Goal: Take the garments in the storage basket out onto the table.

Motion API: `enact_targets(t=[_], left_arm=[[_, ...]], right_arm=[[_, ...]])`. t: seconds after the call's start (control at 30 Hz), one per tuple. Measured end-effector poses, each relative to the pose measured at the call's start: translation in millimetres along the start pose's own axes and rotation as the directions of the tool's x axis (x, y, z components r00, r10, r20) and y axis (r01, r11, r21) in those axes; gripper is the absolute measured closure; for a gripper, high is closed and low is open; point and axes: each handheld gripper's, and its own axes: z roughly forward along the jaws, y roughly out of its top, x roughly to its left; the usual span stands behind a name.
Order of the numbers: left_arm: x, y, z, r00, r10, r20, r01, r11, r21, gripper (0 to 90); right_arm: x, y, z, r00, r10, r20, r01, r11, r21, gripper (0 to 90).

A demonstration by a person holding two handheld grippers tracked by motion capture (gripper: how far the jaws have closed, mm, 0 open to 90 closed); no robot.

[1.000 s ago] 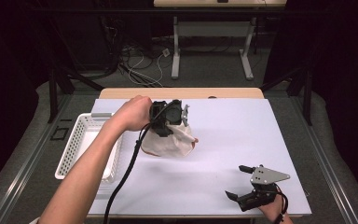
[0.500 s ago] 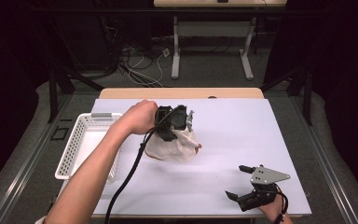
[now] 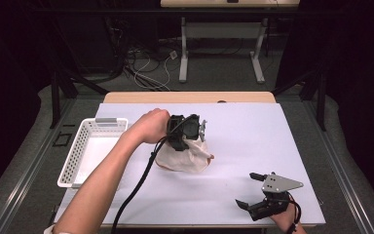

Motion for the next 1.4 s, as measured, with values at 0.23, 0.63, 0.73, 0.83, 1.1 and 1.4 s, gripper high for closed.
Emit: enact_targets(t=[0.23, 0.63, 0.73, 0.83, 1.1, 1.4], left_arm=[[-0.6, 1.1, 7.5, 0.9999, 0.008, 0.011, -0.008, 1.0000, -0.001, 65.2], [-2.8, 3.3, 20.1, 0.9994, 0.001, 0.036, 0.000, 0.9998, -0.020, 65.1], [-4.2, 4.8, 25.8, 0.9991, 0.003, 0.043, -0.002, 0.9997, -0.024, 65.0], [-5.1, 5.4, 28.6, 0.9988, 0.004, 0.049, -0.003, 0.9997, -0.024, 65.0], [-7.9, 6.5, 39.4, 0.9976, 0.008, 0.068, -0.006, 0.9997, -0.025, 65.0], [-11.4, 6.3, 51.0, 0.9964, 0.009, 0.084, -0.007, 0.9996, -0.029, 65.0]], right_arm=[[0.1, -0.1, -0.3, 1.0000, 0.004, 0.002, -0.004, 1.000, 0.004, 0.0], [0.0, -0.1, 0.0, 1.0000, 0.003, 0.002, -0.003, 1.000, 0.004, 0.0], [-0.2, 0.0, 0.2, 1.0000, -0.001, -0.002, 0.001, 1.000, 0.004, 0.0], [0.0, -0.1, -0.2, 1.0000, 0.005, 0.002, -0.005, 1.000, 0.005, 0.0], [-0.1, -0.1, -0.2, 1.0000, 0.005, 0.002, -0.005, 1.000, 0.004, 0.0], [-0.5, -0.2, 0.2, 1.0000, 0.001, 0.002, -0.001, 1.000, 0.004, 0.0]])
